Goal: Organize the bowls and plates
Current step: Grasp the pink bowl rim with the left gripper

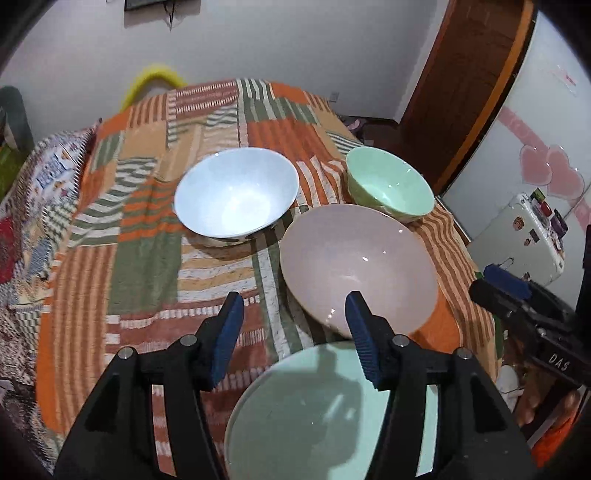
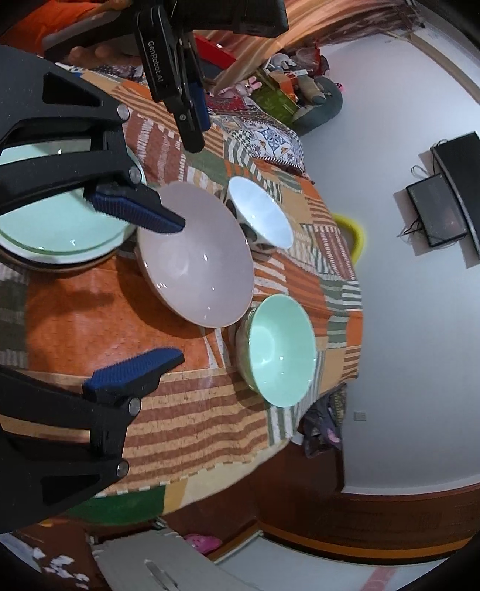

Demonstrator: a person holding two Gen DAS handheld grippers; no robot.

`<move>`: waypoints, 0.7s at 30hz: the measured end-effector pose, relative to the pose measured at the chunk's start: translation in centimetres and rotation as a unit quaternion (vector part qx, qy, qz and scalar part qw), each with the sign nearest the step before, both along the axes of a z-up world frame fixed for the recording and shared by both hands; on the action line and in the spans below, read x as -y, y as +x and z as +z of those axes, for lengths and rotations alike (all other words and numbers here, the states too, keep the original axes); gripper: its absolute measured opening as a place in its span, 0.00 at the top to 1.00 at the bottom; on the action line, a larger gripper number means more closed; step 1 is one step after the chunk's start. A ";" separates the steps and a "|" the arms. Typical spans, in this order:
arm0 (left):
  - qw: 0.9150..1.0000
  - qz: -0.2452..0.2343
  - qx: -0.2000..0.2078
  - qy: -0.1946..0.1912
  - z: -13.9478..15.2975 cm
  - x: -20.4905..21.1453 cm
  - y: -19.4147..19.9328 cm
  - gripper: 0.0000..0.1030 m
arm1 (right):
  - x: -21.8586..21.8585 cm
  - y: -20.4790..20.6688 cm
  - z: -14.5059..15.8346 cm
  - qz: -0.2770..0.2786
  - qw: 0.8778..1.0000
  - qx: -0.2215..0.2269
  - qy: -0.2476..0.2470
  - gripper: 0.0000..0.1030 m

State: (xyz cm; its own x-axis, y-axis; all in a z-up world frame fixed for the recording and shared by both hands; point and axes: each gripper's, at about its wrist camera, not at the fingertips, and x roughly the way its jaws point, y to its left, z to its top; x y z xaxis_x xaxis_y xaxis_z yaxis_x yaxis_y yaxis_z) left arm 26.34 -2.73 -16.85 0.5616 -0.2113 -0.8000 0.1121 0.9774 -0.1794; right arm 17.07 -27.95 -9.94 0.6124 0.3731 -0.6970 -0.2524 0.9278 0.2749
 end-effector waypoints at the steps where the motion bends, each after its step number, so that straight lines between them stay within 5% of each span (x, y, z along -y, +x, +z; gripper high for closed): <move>1: 1.000 0.001 0.000 0.002 -0.4 0.0 0.4 0.45 | 0.0 0.3 -0.4 0.000 1.000 -0.004 0.001 0.39; 6: 1.000 -0.001 0.000 0.009 -2.0 0.3 2.3 0.46 | -0.3 2.1 -1.9 0.001 1.000 -0.018 -0.005 0.39; 9: 1.000 -0.006 -0.003 0.011 -2.8 0.5 3.3 0.62 | -0.3 3.1 -2.5 0.002 1.000 -0.023 -0.003 0.40; 15: 1.000 -0.015 -0.026 -0.009 -4.4 0.3 4.6 0.84 | -0.2 4.2 -3.5 -0.002 0.999 -0.032 0.007 0.59; 21: 0.999 -0.025 -0.022 -0.003 -4.8 0.9 4.5 0.87 | -0.2 4.9 -4.7 0.005 0.998 -0.061 0.017 0.68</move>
State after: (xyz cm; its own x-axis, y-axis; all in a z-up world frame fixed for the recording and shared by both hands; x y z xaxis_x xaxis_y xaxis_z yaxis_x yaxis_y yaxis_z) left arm 30.84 -3.60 -21.63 0.5139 -0.2434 -0.8226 0.1521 0.9696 -0.1918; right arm 21.93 -27.70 -14.65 0.5206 0.4029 -0.7528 -0.2241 0.9152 0.3348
